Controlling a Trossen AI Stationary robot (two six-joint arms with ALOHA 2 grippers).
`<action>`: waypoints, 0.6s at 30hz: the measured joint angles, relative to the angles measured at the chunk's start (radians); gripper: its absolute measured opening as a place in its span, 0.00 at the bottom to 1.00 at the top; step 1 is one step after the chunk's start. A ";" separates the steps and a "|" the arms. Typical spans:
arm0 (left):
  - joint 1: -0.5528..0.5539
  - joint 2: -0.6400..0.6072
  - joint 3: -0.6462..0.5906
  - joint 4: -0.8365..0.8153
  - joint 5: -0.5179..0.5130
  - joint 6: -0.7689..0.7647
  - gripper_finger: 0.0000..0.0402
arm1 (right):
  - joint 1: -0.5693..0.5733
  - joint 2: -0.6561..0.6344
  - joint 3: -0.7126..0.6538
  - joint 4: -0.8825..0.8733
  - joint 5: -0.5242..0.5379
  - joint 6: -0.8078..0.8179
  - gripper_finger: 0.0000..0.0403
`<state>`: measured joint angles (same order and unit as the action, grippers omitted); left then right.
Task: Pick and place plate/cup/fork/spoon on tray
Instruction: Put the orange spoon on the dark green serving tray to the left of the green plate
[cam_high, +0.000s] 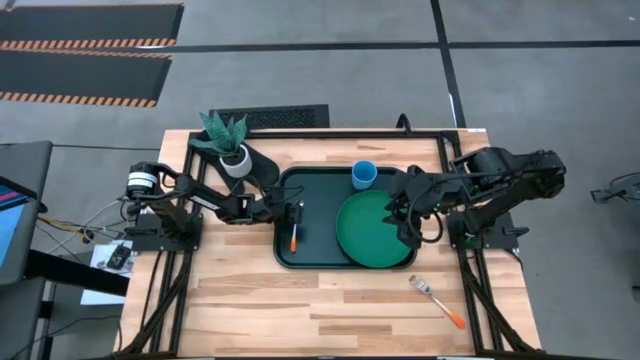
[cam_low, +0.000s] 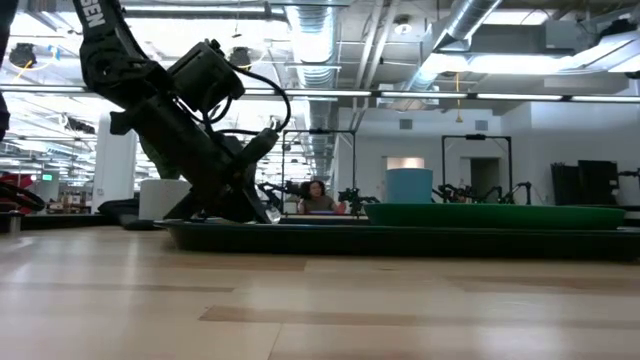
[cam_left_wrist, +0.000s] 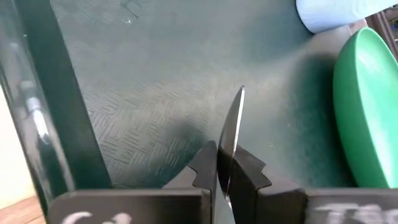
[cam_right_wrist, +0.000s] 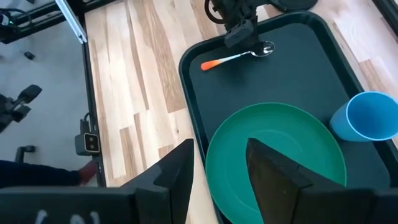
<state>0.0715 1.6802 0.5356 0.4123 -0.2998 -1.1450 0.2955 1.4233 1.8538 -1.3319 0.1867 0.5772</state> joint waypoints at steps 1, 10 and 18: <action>0.000 0.002 0.000 0.000 -0.001 -0.001 0.04 | 0.000 0.001 0.000 0.000 0.001 0.000 0.42; 0.000 0.004 0.003 -0.001 -0.007 -0.016 0.19 | 0.000 0.004 0.000 0.000 0.001 0.000 0.42; 0.000 -0.003 0.002 -0.002 -0.023 -0.002 0.36 | -0.001 0.004 0.000 0.000 0.002 0.000 0.41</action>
<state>0.0718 1.6777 0.5375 0.4101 -0.3233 -1.1472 0.2943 1.4273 1.8538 -1.3319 0.1883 0.5770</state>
